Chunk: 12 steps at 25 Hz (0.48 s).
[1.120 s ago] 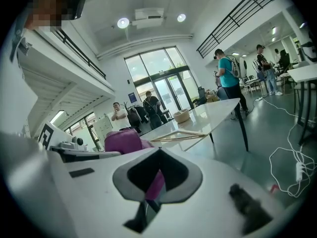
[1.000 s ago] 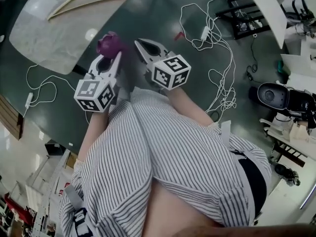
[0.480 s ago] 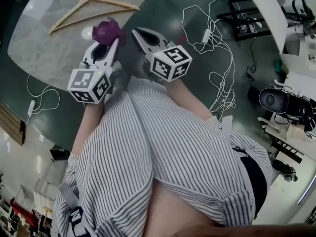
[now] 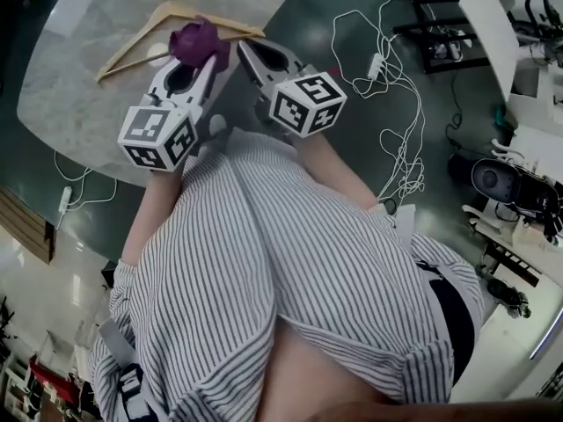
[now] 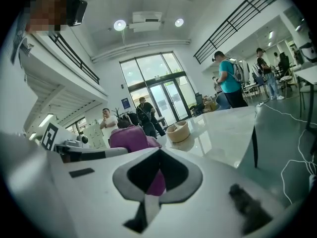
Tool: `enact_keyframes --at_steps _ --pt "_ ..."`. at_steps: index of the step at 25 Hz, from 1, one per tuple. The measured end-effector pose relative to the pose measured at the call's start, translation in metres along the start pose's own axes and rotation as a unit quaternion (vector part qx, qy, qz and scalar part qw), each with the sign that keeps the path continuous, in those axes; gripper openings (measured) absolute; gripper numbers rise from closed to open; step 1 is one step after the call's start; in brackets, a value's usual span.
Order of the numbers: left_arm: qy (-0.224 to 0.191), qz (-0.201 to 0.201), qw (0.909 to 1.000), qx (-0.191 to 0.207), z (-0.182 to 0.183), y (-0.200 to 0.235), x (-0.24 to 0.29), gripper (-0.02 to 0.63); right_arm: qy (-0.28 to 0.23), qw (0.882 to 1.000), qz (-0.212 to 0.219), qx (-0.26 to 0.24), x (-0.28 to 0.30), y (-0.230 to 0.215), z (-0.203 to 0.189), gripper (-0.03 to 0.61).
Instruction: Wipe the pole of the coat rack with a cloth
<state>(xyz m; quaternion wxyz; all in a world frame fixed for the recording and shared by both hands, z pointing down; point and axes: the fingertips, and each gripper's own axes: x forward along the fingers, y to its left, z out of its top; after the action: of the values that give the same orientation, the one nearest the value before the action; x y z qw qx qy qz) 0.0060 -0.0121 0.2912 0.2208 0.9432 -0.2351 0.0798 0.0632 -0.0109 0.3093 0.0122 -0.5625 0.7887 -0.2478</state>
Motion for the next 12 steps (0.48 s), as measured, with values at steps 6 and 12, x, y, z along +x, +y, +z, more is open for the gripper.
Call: enact_keyframes --at_steps 6,12 --pt "0.008 -0.003 0.9998 -0.018 -0.006 0.026 0.003 0.080 0.009 1.000 -0.010 -0.003 0.022 0.001 -0.005 0.015" --pt "0.007 -0.007 0.9996 -0.026 -0.005 0.029 0.008 0.080 0.016 1.000 -0.020 -0.005 0.021 -0.005 -0.006 0.015"
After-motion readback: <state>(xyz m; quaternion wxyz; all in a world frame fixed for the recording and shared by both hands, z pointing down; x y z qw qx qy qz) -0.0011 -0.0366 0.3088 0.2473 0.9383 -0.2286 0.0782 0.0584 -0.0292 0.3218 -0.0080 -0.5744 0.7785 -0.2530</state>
